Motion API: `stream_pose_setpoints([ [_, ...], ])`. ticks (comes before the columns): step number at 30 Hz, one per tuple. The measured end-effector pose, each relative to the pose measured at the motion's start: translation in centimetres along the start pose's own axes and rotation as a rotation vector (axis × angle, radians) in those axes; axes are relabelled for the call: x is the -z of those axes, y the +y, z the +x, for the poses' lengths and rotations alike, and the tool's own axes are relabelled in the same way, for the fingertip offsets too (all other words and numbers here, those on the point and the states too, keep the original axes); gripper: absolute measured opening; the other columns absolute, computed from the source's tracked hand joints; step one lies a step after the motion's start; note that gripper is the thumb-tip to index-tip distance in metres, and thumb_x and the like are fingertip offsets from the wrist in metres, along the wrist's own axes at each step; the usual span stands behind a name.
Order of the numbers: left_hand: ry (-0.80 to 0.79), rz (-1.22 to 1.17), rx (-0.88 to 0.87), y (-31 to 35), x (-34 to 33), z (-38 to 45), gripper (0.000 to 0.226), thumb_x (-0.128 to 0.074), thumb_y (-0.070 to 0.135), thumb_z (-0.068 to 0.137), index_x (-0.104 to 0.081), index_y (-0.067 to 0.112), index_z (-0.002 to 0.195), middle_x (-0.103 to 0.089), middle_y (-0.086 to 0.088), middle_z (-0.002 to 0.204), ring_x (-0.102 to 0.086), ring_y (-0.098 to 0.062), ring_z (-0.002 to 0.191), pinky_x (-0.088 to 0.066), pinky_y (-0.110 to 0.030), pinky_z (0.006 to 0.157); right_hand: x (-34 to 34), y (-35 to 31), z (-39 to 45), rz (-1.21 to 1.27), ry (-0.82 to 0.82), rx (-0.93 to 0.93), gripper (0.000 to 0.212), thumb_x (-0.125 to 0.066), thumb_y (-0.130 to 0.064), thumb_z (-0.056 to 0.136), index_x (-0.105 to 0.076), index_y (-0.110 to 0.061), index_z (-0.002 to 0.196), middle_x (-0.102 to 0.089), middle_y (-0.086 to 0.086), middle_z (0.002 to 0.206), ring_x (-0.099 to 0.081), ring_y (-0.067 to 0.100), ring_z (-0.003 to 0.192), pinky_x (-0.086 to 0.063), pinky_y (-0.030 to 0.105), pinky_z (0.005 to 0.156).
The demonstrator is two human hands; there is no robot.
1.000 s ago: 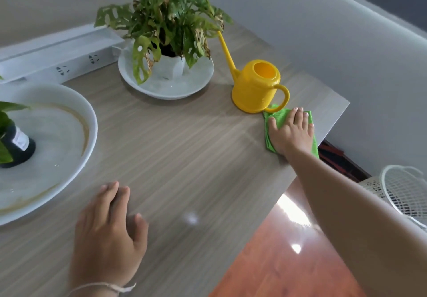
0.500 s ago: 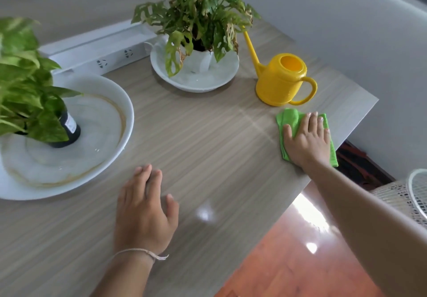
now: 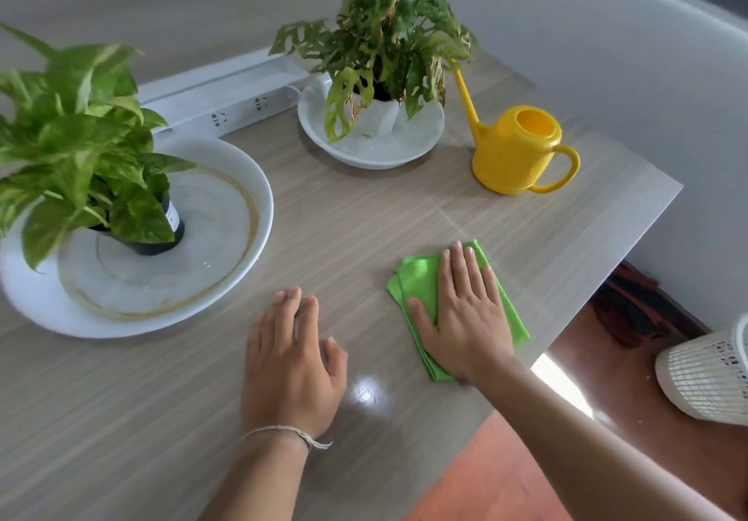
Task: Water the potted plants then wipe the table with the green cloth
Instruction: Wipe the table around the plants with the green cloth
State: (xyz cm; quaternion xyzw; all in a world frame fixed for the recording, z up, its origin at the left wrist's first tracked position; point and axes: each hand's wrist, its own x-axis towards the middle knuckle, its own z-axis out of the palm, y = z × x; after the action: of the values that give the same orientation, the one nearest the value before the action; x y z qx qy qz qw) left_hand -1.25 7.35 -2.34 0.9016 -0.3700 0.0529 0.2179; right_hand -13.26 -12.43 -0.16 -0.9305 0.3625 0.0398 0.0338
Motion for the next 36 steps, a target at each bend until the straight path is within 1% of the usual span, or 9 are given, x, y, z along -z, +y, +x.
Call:
stream_pose_setpoints([
  [5,-0.013,0.003,0.009,0.1,0.3,-0.1,0.055,-0.046,0.03,0.087,-0.06,0.001,0.132,-0.054,-0.02,0.143,-0.046,-0.038,0.138,-0.038,-0.054,0.111,1.0,-0.3,8.5,-0.008,-0.011,0.058,0.097,-0.014,-0.073,0.094,-0.002,-0.004,0.16,0.003,0.014,0.17,0.009,0.026,0.157,0.002,0.044,0.126],
  [10,0.013,0.013,-0.006,-0.2,-0.2,-0.1,0.054,-0.048,0.028,0.086,-0.061,0.001,0.13,-0.055,-0.021,0.142,-0.048,-0.04,0.137,-0.039,-0.055,0.111,1.5,0.7,16.3,0.025,-0.021,-0.014,0.102,-0.013,-0.076,0.091,0.002,-0.001,0.159,0.004,0.017,0.169,0.008,0.028,0.157,0.002,0.045,0.126],
  [14,0.06,0.001,-0.01,-0.1,-0.4,-0.1,0.054,-0.049,0.029,0.086,-0.063,-0.001,0.129,-0.056,-0.021,0.142,-0.051,-0.041,0.134,-0.041,-0.057,0.108,1.9,1.9,19.9,0.004,-0.009,-0.012,0.102,-0.014,-0.074,0.091,0.001,0.0,0.159,-0.001,0.02,0.169,0.003,0.032,0.156,0.001,0.047,0.126],
  [17,0.058,0.007,-0.008,-0.2,-0.4,0.0,0.055,-0.049,0.029,0.086,-0.063,0.0,0.129,-0.056,-0.02,0.143,-0.051,-0.04,0.134,-0.042,-0.057,0.108,2.2,2.5,21.5,0.023,0.022,0.014,0.102,-0.019,-0.074,0.091,-0.005,0.0,0.158,-0.009,0.022,0.167,-0.004,0.035,0.155,-0.004,0.048,0.126],
  [19,0.055,0.014,-0.006,-0.2,-0.4,-0.1,0.055,-0.049,0.03,0.085,-0.063,0.001,0.13,-0.055,-0.019,0.143,-0.05,-0.039,0.136,-0.04,-0.056,0.109,2.3,2.6,22.2,0.024,0.012,0.027,0.103,-0.018,-0.076,0.089,-0.005,-0.002,0.159,-0.01,0.021,0.167,-0.005,0.034,0.155,-0.007,0.048,0.126],
  [23,0.061,0.009,-0.003,-0.3,-0.5,-0.1,0.055,-0.049,0.03,0.086,-0.063,0.001,0.13,-0.055,-0.019,0.143,-0.05,-0.039,0.136,-0.041,-0.057,0.109,2.3,3.0,22.8,0.002,0.011,0.051,0.102,-0.016,-0.076,0.089,-0.004,-0.003,0.159,-0.009,0.022,0.167,-0.004,0.035,0.155,-0.007,0.049,0.126],
  [27,0.04,0.015,-0.005,-0.3,-0.6,-0.1,0.055,-0.048,0.03,0.087,-0.061,0.001,0.132,-0.055,-0.02,0.143,-0.049,-0.038,0.137,-0.037,-0.055,0.112,2.1,2.8,21.6,-0.015,0.01,0.041,0.097,-0.016,-0.074,0.094,-0.006,-0.002,0.159,-0.011,0.021,0.167,-0.006,0.035,0.155,-0.008,0.047,0.126],
  [31,-0.018,0.025,0.024,-0.1,-0.2,0.1,0.055,-0.047,0.031,0.087,-0.059,0.004,0.133,-0.054,-0.018,0.144,-0.048,-0.037,0.138,-0.037,-0.054,0.113,1.8,1.9,17.6,-0.017,-0.021,0.051,0.095,-0.014,-0.072,0.096,0.003,-0.003,0.16,0.0,0.016,0.17,0.005,0.028,0.157,0.0,0.044,0.127],
  [36,-0.026,0.0,0.03,0.0,0.2,0.2,0.055,-0.048,0.03,0.085,-0.06,0.004,0.133,-0.054,-0.017,0.144,-0.047,-0.036,0.139,-0.035,-0.052,0.115,1.2,0.5,10.4,-0.054,-0.057,0.11,0.096,-0.008,-0.074,0.095,0.004,-0.005,0.16,0.008,0.013,0.17,0.012,0.024,0.156,0.003,0.042,0.127],
])
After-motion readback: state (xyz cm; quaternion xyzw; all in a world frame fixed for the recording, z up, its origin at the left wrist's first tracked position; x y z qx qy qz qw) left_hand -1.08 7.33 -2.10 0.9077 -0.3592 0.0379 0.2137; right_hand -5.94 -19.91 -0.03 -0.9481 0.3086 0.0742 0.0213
